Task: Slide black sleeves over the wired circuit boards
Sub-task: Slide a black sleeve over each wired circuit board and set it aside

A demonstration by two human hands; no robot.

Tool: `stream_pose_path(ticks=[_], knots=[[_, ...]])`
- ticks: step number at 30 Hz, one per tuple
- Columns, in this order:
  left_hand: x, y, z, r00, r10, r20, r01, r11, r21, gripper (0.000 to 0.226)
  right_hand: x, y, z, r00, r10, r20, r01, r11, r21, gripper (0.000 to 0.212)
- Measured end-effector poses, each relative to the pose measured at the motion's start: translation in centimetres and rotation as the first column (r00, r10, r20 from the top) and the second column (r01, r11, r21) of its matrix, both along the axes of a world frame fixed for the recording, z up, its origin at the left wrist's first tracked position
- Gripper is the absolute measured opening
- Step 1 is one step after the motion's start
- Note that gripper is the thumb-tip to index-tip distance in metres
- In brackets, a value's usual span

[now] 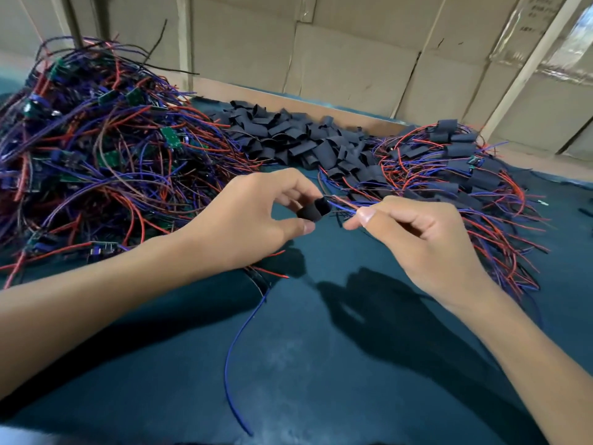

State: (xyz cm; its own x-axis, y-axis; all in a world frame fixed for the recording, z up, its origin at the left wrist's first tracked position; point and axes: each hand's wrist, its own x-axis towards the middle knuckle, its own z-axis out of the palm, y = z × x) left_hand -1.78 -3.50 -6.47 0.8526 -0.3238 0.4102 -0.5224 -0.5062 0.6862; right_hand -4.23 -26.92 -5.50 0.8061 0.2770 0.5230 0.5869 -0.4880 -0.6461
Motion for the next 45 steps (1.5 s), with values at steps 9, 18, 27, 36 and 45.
stream_pose_path(ticks=[9, 18, 27, 36, 45], knots=[[-0.9, -0.7, -0.4, 0.996, 0.0, 0.085, 0.004, 0.999, -0.043, 0.031, -0.5, 0.2, 0.3, 0.997, 0.05, -0.065, -0.051, 0.999, -0.015, 0.02], [-0.8, -0.6, -0.5, 0.992, 0.014, 0.126, -0.012, 1.0, -0.021, 0.033, -0.5, 0.0, -0.1, 0.998, 0.029, 0.052, -0.023, 0.994, -0.105, 0.019], [-1.1, -0.8, -0.8, 0.966, 0.028, 0.257, -0.044, 0.998, 0.054, 0.033, -0.7, 0.4, -0.1, 0.879, 0.098, 0.467, 0.121, 0.9, -0.418, 0.025], [-1.2, -0.4, -0.3, 0.766, -0.179, 0.617, -0.043, 0.944, 0.327, 0.014, -0.1, -0.1, -0.3, 0.965, 0.093, 0.246, -0.014, 0.952, -0.307, 0.025], [0.8, 2.1, 1.0, 0.784, 0.173, 0.597, -0.294, 0.949, 0.111, 0.017, 1.4, -1.6, -1.5, 0.988, -0.153, -0.033, 0.118, 0.865, -0.488, 0.025]])
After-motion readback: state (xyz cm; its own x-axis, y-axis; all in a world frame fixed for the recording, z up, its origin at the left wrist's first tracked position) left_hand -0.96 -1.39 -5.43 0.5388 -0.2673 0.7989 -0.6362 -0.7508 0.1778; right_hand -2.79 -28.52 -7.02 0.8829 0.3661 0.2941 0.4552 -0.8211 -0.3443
